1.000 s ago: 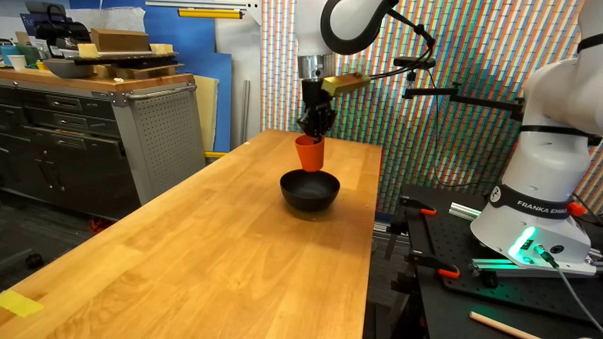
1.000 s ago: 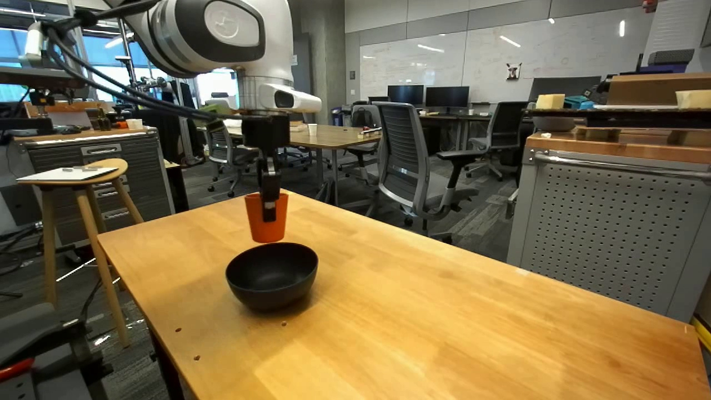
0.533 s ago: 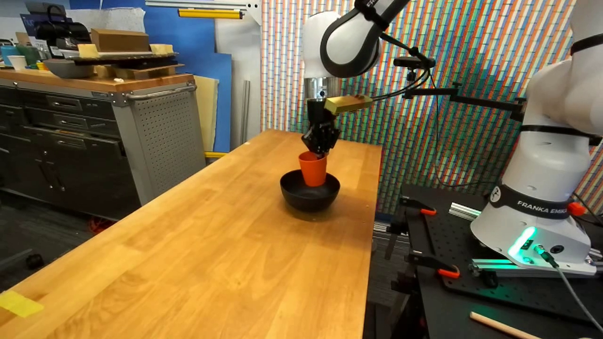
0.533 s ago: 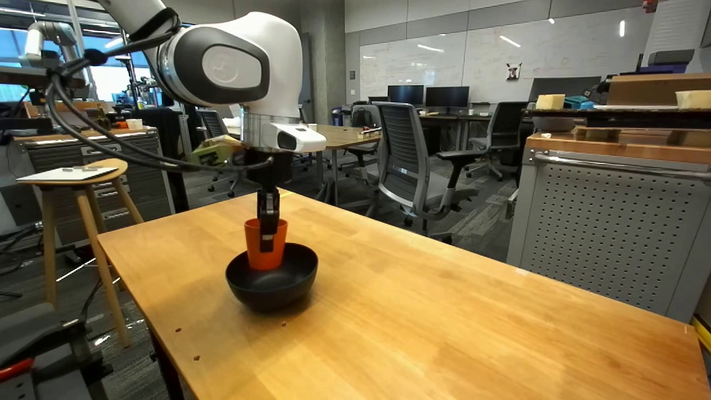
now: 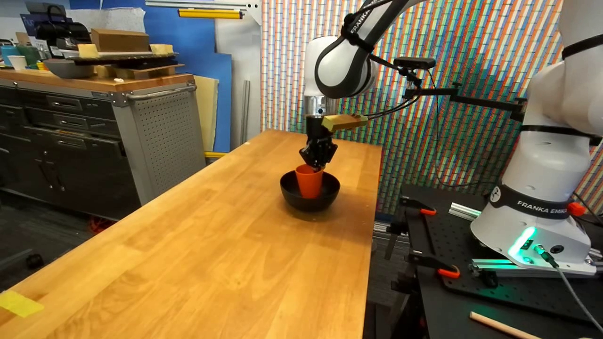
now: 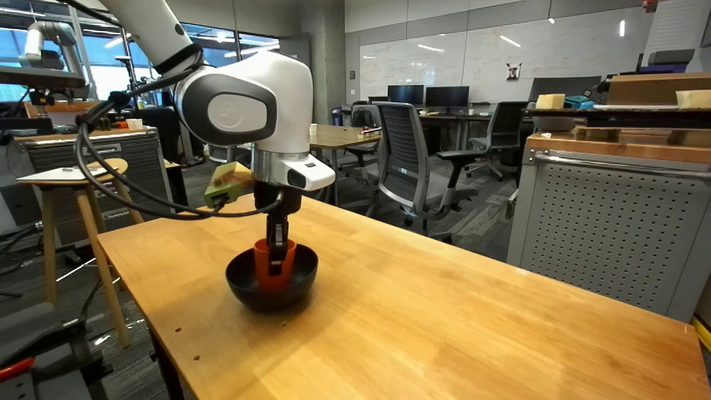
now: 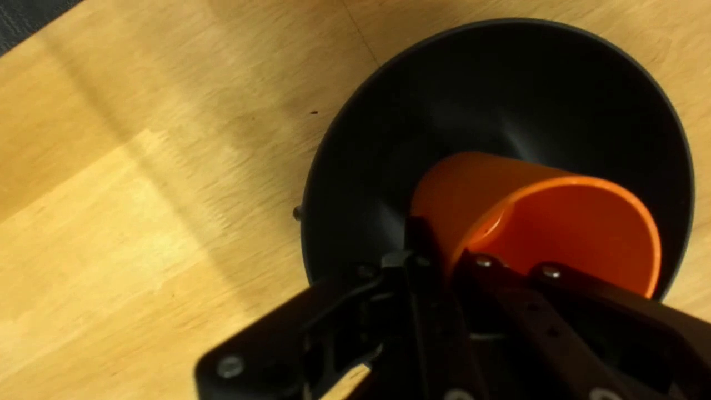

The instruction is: Put the cup in the bowl

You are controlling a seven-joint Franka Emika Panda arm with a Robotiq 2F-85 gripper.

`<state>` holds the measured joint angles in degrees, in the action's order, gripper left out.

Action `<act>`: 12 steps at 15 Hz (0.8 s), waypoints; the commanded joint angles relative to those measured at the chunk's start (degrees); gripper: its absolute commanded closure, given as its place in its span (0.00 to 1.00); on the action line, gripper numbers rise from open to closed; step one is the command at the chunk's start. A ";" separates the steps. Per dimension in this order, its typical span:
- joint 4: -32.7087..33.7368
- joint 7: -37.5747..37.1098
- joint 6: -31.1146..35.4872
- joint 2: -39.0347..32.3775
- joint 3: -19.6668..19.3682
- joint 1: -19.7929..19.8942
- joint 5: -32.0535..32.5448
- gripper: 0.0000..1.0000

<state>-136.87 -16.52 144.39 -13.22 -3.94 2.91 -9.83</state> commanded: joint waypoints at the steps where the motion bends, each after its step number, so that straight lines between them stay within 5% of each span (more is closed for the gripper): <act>1: 0.60 4.01 1.22 -1.35 0.76 1.34 -4.18 0.67; 3: -0.46 3.79 0.73 1.11 0.70 0.54 -3.51 0.54; 8: -2.64 -4.95 -5.22 12.90 0.36 -5.30 12.45 0.16; 10: -1.30 -6.05 -12.41 16.85 2.75 -6.71 17.81 0.02; 12: 0.35 -4.23 -20.99 20.73 6.30 -8.14 19.37 0.00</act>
<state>-136.89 -20.82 133.35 0.35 -1.25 -3.38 5.99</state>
